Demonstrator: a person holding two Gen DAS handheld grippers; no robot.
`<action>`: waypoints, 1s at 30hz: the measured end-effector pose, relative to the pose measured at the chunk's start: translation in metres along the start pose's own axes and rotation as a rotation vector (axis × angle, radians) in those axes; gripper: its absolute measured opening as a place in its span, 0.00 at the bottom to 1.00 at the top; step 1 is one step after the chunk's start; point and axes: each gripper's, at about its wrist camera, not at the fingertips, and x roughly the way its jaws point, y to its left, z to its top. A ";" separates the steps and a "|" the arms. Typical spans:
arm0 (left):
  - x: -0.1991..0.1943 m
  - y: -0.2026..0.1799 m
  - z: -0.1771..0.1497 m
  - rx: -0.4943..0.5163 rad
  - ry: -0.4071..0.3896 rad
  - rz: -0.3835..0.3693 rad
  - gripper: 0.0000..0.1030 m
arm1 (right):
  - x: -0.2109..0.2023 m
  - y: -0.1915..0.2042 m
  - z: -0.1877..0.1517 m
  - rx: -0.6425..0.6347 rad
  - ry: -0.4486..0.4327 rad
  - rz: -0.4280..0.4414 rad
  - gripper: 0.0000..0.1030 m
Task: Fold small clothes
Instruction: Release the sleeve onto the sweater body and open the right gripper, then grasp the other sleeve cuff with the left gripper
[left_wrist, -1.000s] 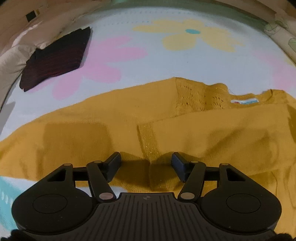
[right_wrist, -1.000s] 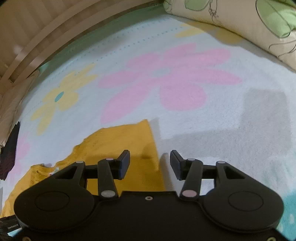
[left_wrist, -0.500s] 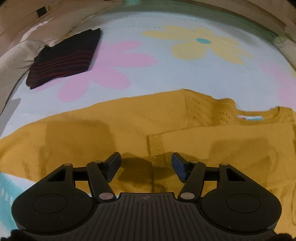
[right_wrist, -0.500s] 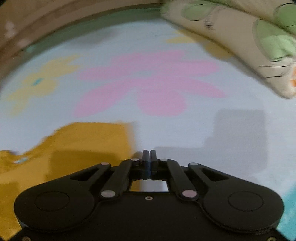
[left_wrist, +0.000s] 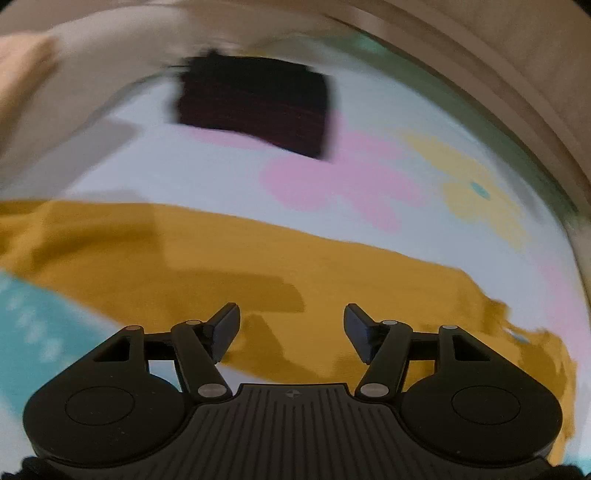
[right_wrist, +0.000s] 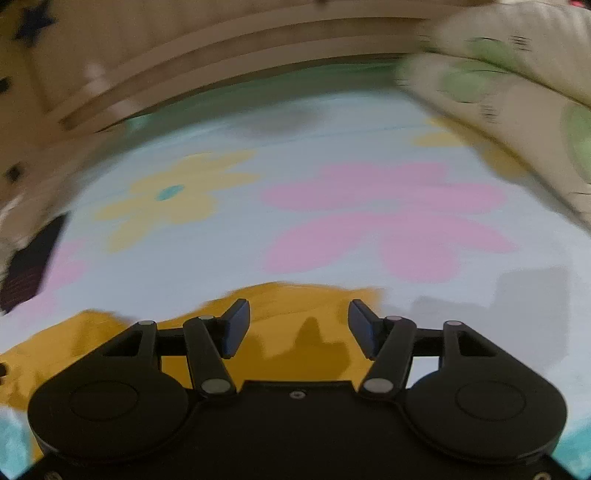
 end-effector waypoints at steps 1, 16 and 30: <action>-0.002 0.011 0.001 -0.019 -0.007 0.020 0.59 | 0.000 0.011 -0.002 -0.007 0.006 0.031 0.63; -0.021 0.161 0.008 -0.464 -0.142 0.102 0.65 | -0.007 0.107 -0.026 -0.144 0.052 0.267 0.63; 0.008 0.147 0.025 -0.441 -0.232 -0.028 0.39 | 0.000 0.112 -0.037 -0.146 0.083 0.253 0.63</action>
